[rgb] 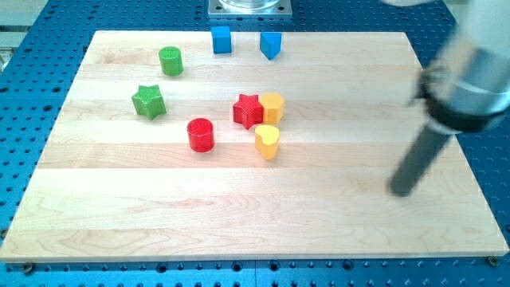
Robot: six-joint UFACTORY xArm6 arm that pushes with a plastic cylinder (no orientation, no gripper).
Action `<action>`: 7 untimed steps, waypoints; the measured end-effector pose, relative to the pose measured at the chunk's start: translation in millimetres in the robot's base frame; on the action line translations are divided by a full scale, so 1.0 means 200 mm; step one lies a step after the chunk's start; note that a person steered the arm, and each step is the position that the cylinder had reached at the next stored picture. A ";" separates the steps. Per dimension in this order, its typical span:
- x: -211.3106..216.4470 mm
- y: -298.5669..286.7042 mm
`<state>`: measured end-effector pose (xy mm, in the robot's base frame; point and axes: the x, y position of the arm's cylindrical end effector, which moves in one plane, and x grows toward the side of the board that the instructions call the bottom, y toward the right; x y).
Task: Form a triangle with green star and red blocks
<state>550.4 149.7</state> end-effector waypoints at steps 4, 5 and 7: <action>-0.08 -1.54; -0.20 -1.54; -0.39 -1.70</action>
<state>472.0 -190.1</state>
